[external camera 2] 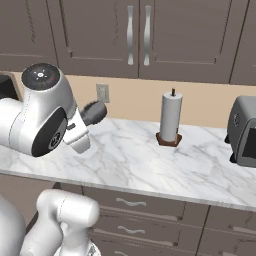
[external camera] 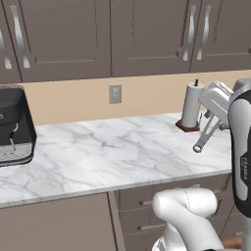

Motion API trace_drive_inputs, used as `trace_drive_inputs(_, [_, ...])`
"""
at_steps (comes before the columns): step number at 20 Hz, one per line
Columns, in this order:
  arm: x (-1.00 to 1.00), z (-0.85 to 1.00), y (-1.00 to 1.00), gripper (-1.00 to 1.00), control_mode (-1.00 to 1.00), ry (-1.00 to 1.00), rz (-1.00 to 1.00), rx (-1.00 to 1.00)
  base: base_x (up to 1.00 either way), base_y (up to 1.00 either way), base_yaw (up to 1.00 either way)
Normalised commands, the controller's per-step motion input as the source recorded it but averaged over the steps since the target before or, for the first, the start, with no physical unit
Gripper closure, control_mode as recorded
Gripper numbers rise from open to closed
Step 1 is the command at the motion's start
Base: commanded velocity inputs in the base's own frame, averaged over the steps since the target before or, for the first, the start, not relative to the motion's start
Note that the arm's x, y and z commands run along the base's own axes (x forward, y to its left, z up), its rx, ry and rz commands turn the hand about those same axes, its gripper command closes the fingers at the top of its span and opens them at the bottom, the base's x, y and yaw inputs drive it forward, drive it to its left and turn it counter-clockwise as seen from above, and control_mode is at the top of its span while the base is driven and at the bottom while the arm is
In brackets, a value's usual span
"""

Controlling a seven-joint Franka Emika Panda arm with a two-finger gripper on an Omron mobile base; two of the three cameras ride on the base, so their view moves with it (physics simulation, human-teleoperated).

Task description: Take the tongs from the drawer on the left and place them on the dining counter next to the tray containing the kebab skewer.

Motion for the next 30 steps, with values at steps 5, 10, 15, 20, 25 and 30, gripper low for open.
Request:
trace_drive_inputs(5, [0.0, 0.0, 0.0, 1.0, -1.0, 0.0, 0.0, 0.0, 0.0, 0.0, 0.0])
trace_drive_inputs(10, [0.0, 0.0, 0.0, 1.0, -1.0, 0.0, 0.0, 0.0, 0.0, 0.0, 0.0])
trace_drive_inputs(15, [0.0, 0.0, 0.0, 1.0, -1.0, 0.0, 0.0, 0.0, 0.0, 0.0, 0.0])
trace_drive_inputs(20, [0.0, -0.01, 0.0, 1.0, -1.0, 0.01, 0.0, 0.0, 0.0, 0.0, 0.0])
trace_drive_inputs(25, [0.0, 0.0, 0.0, 1.0, 1.0, 0.0, 0.0, 0.0, -0.14, -0.39, -0.29])
trace_drive_inputs(30, [0.0, 0.0, 0.0, 1.0, 1.0, 0.0, 0.0, 0.0, -0.05, -1.0, -0.49])
